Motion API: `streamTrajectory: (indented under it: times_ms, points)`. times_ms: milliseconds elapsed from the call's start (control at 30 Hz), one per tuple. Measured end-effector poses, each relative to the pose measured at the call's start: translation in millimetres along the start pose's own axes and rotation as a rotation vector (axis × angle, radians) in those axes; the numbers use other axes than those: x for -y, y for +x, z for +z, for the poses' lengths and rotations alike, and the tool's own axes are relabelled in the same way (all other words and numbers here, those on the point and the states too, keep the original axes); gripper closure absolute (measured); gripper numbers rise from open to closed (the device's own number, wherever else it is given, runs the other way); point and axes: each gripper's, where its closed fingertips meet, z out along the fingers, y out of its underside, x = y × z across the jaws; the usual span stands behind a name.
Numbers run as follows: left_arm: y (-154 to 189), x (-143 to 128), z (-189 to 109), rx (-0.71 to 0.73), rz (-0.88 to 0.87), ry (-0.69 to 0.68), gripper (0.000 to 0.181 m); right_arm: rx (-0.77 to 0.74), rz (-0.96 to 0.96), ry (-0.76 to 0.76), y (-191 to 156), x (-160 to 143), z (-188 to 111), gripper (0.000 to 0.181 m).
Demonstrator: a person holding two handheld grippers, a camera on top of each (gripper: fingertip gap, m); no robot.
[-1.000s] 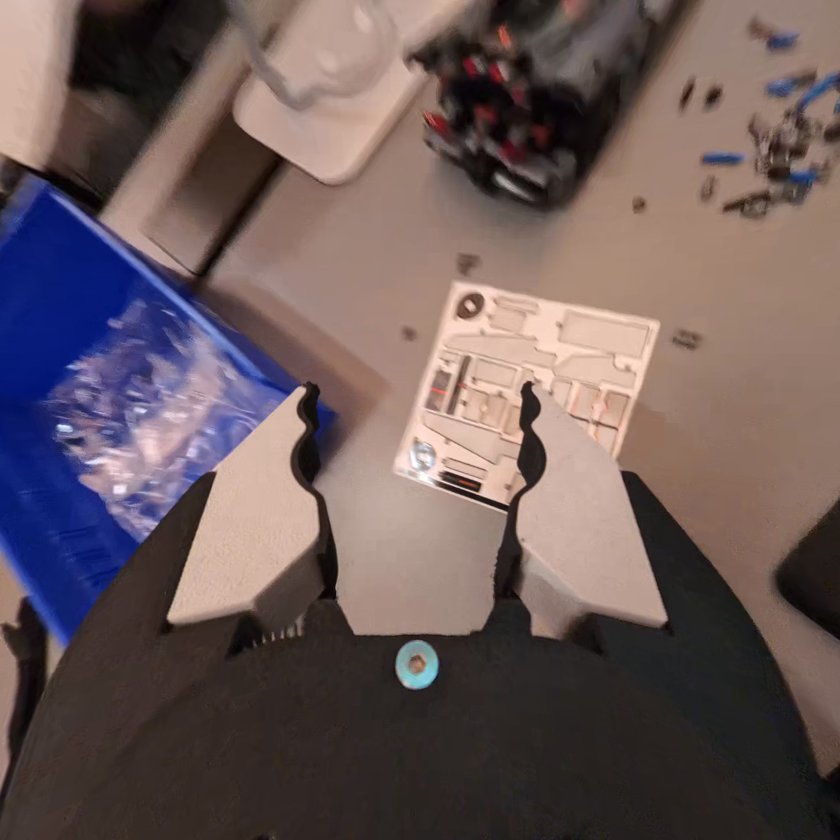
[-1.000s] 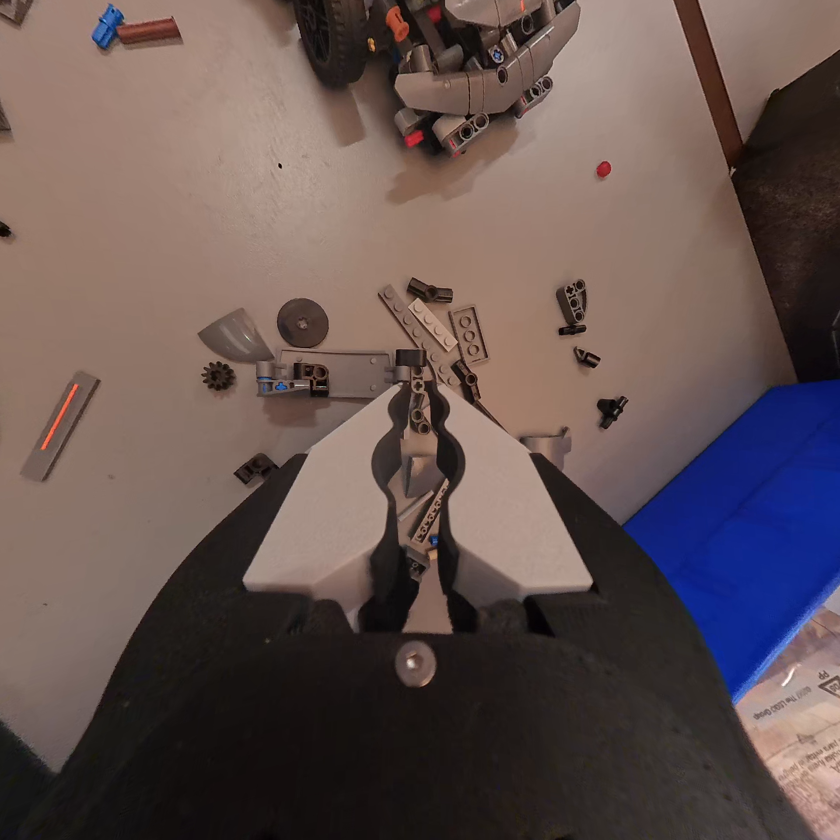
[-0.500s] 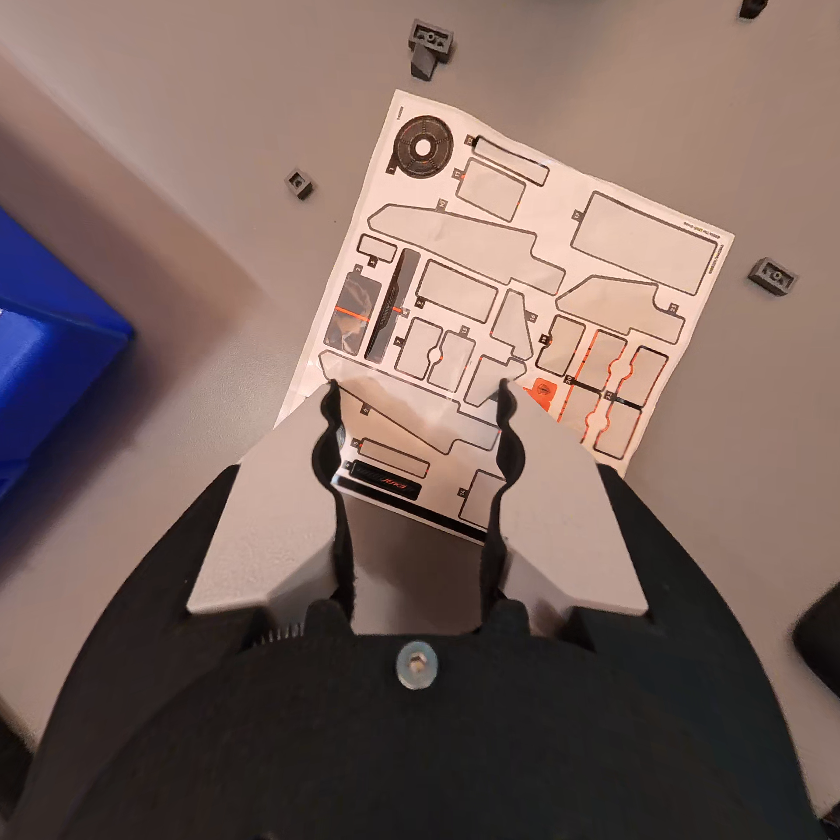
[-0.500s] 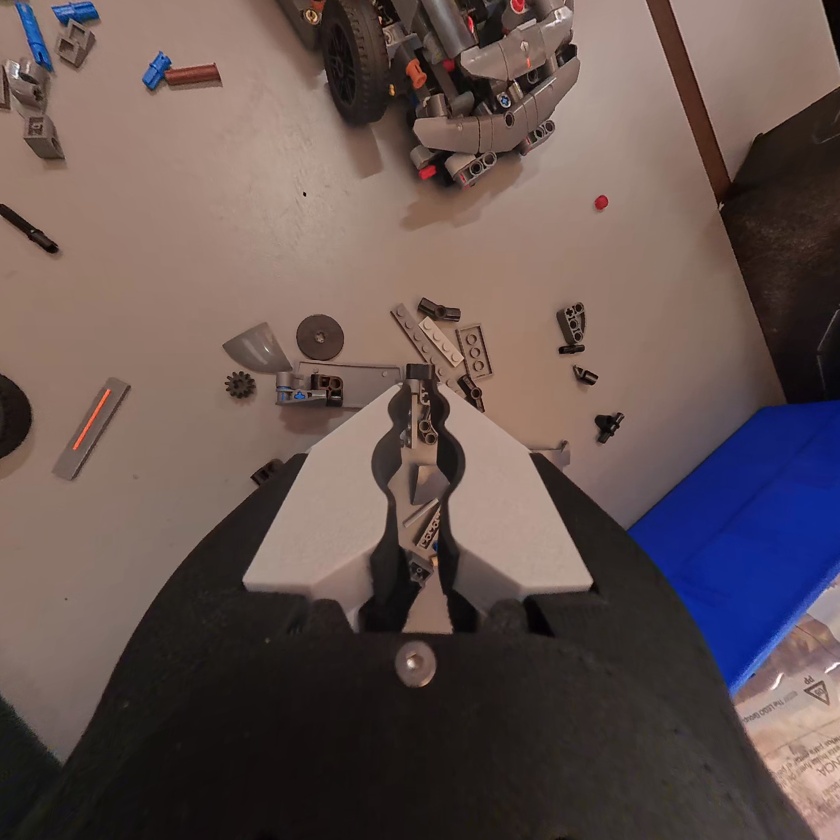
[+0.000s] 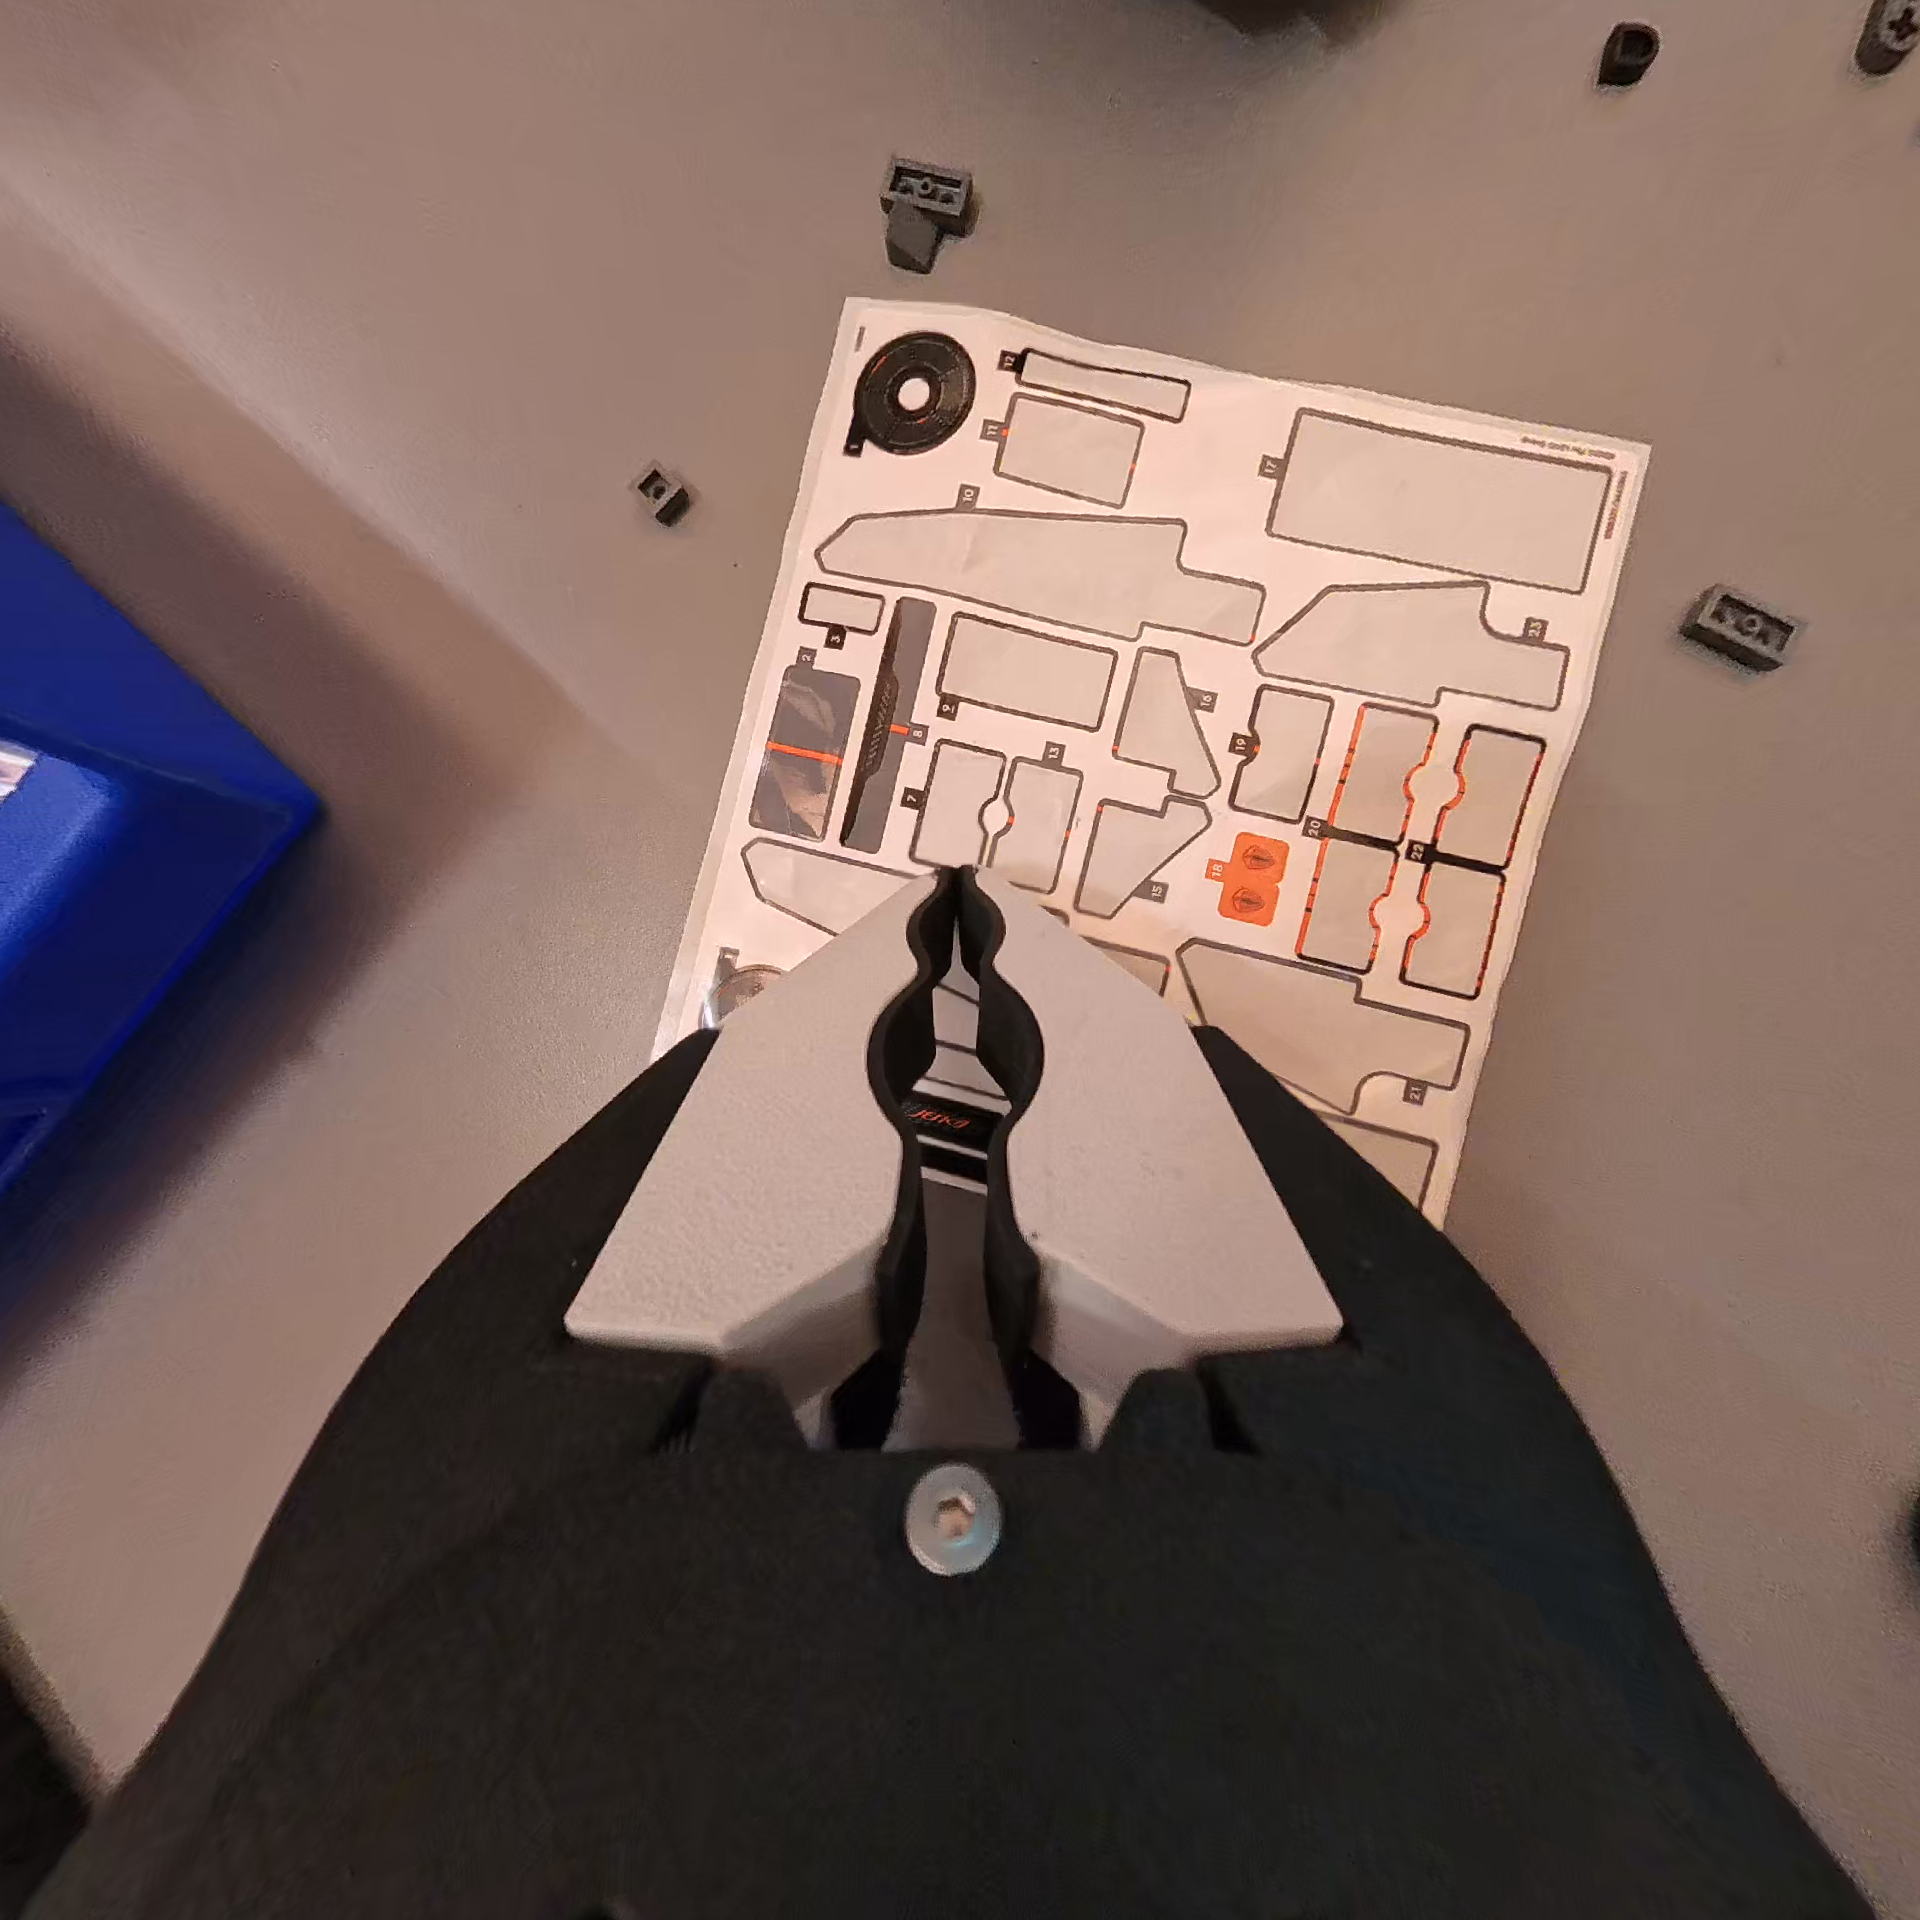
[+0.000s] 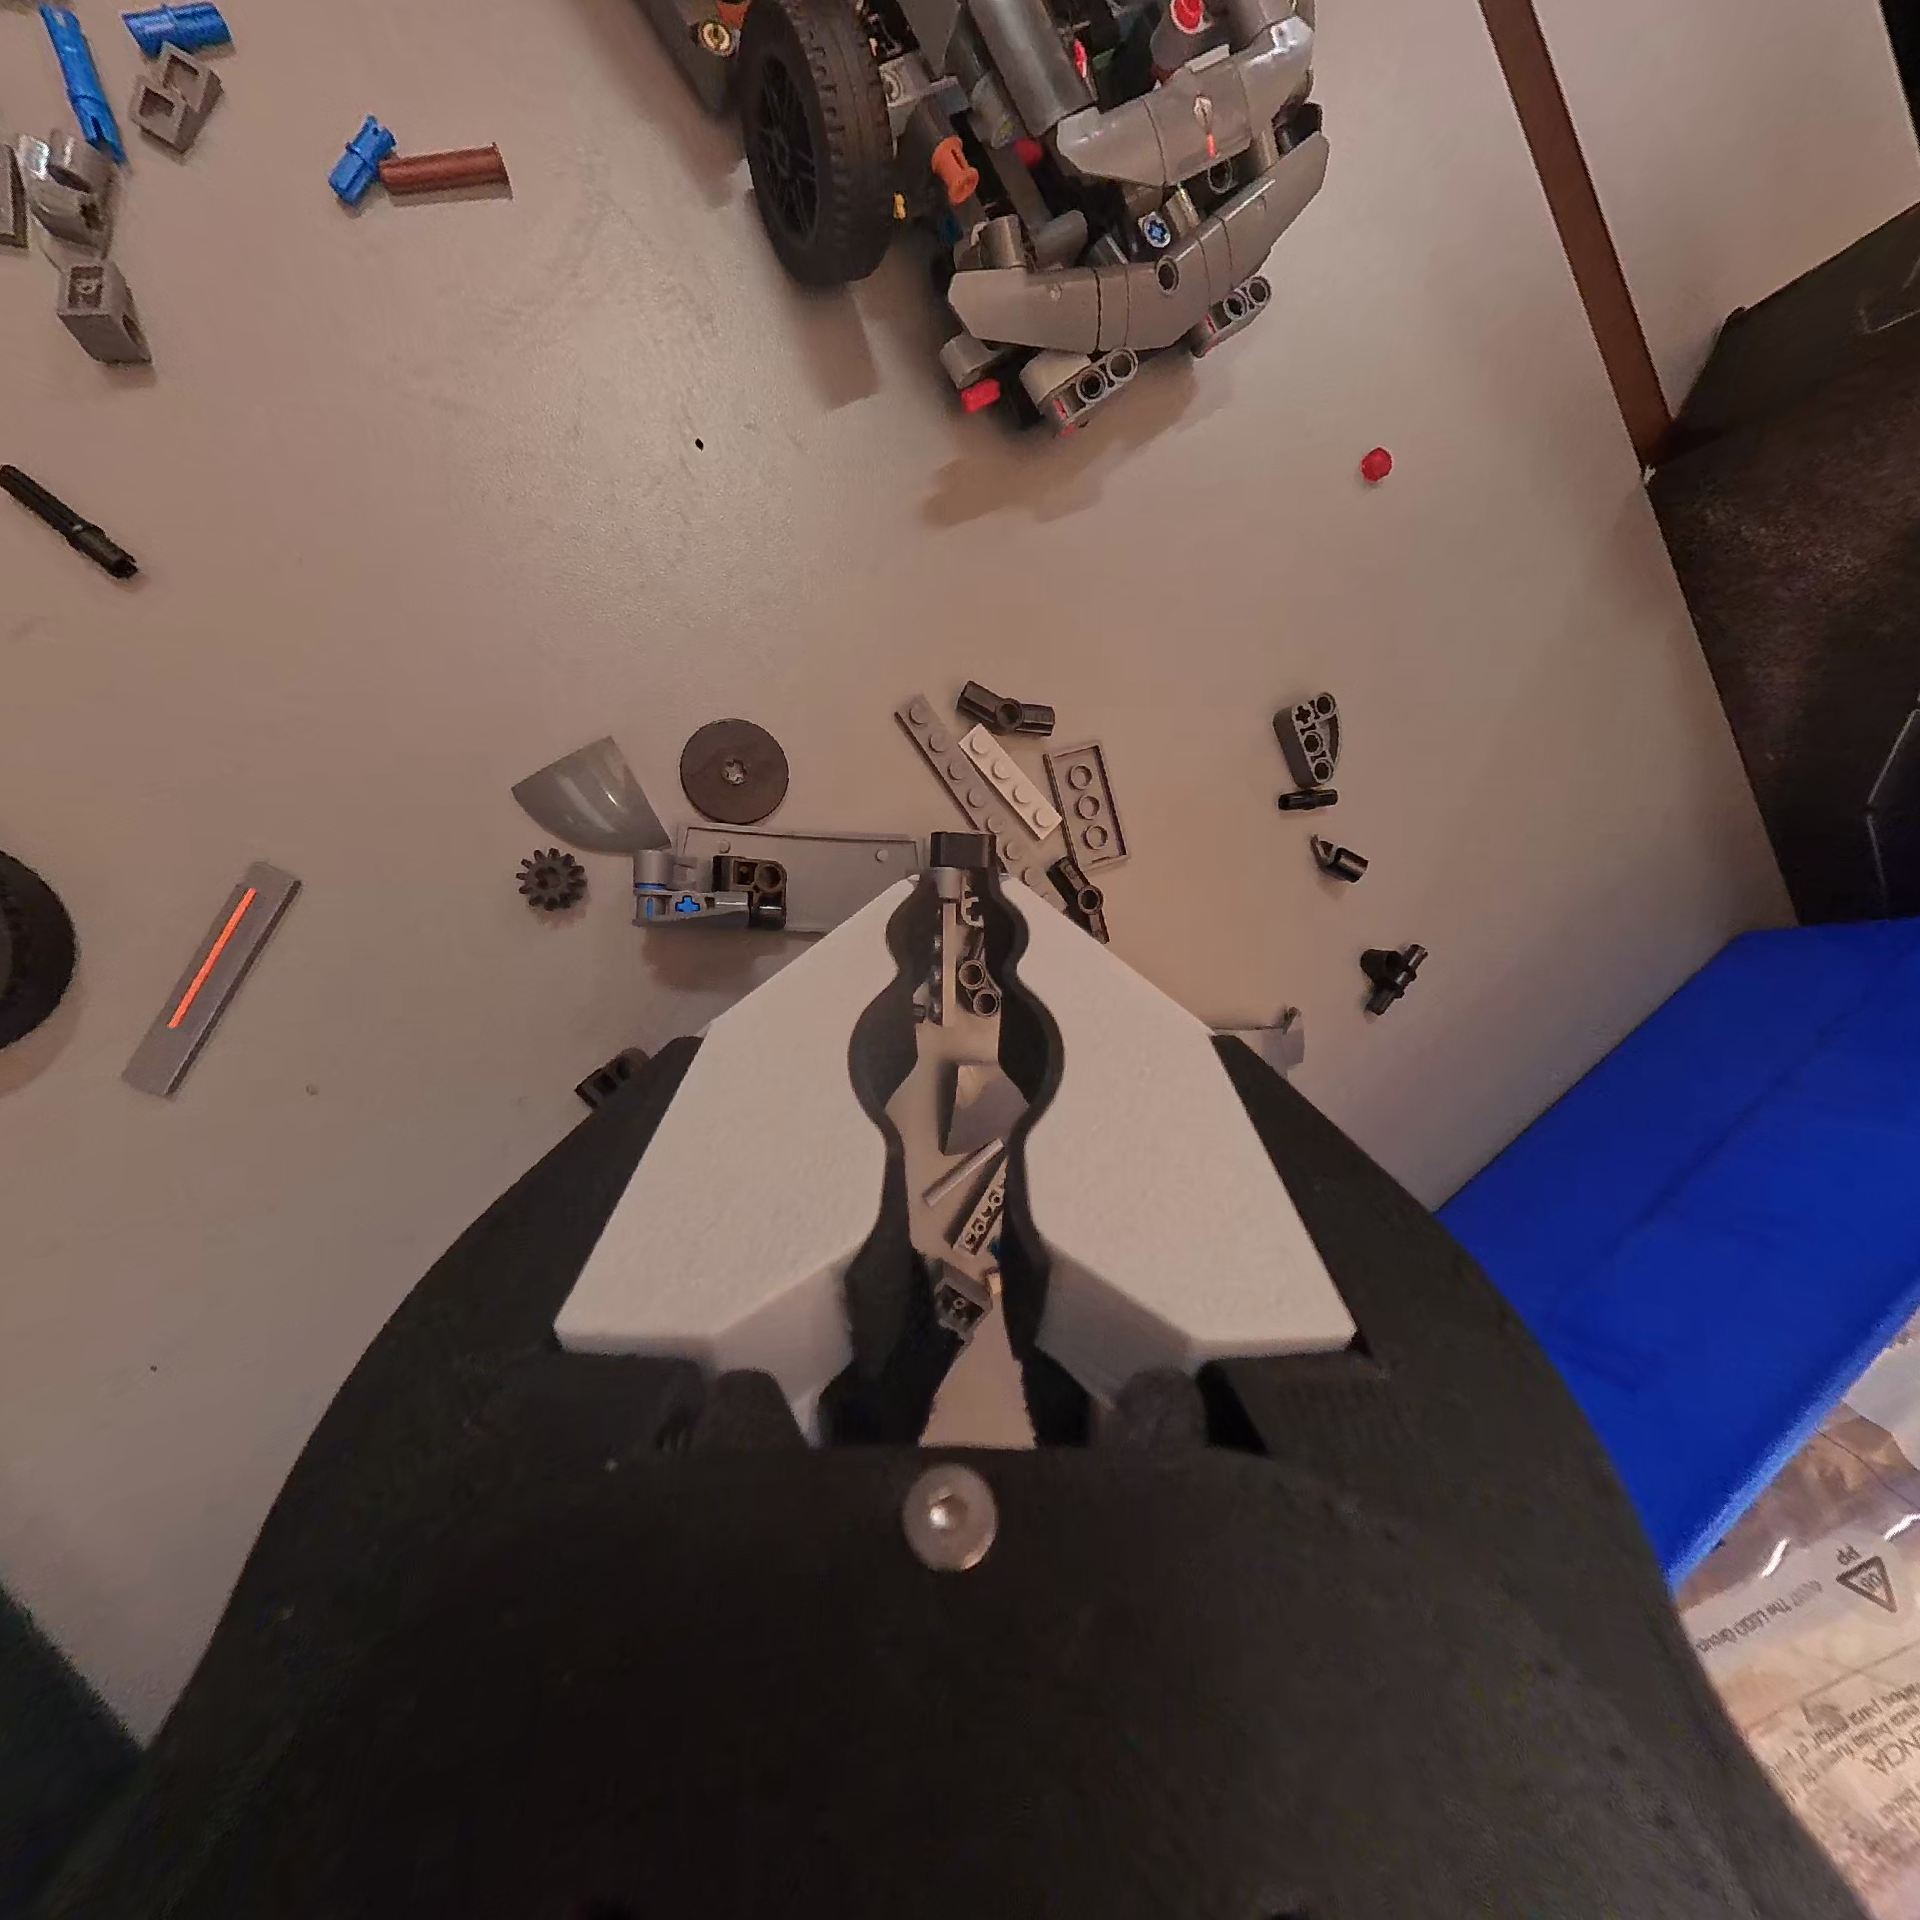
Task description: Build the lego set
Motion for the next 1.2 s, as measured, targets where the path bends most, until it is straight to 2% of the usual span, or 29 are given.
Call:
streamTrajectory:
  times_ms: [67,167,333,467,567,833,900,1000,1067,1200]
  points:
    - [-6.4,3.7,-6.3,0.024,-0.005,0.037,0.176,0.001,0.002,0.001,0.1,-0.1,-0.2,0.175]
    - [-6.9,2.1,-11.7,-0.053,-0.133,0.029,0.116,0.002,-0.001,-0.004,-0.2,-0.7,0.2,0.175]
    - [-12.6,-9.7,-3.5,-0.049,-0.155,-0.014,0.094,0.003,-0.002,-0.004,-0.4,-0.5,-0.1,0.175]
    - [-12.6,-6.7,-1.1,-0.01,-0.126,-0.029,0.111,0.002,0.0,-0.002,0.2,-0.5,-0.5,0.175]
    - [-9.1,-3.2,-1.1,-0.009,-0.116,0.012,0.138,0.002,-0.001,0.0,0.3,0.0,-1.2,0.175]
    - [-9.7,-1.9,-3.6,0.008,-0.104,0.058,0.178,-0.002,0.003,0.013,1.8,1.8,-4.3,0.175]
    - [-7.2,4.2,-8.4,-0.009,-0.09,0.1,0.181,-0.002,0.004,0.014,2.2,1.8,-4.7,0.175]
    - [-12.4,17.1,-26.4,0.004,-0.09,0.167,0.181,-0.002,0.005,0.015,2.5,1.9,-4.9,0.175]
    - [-20.9,29.1,-49.3,0.033,-0.091,0.22,0.181,-0.001,0.005,0.014,2.3,1.7,-4.9,0.175]
    - [-34.2,38.0,-98.0,0.068,-0.063,0.232,0.181,0.002,0.001,0.012,1.3,2.0,-4.4,0.175]
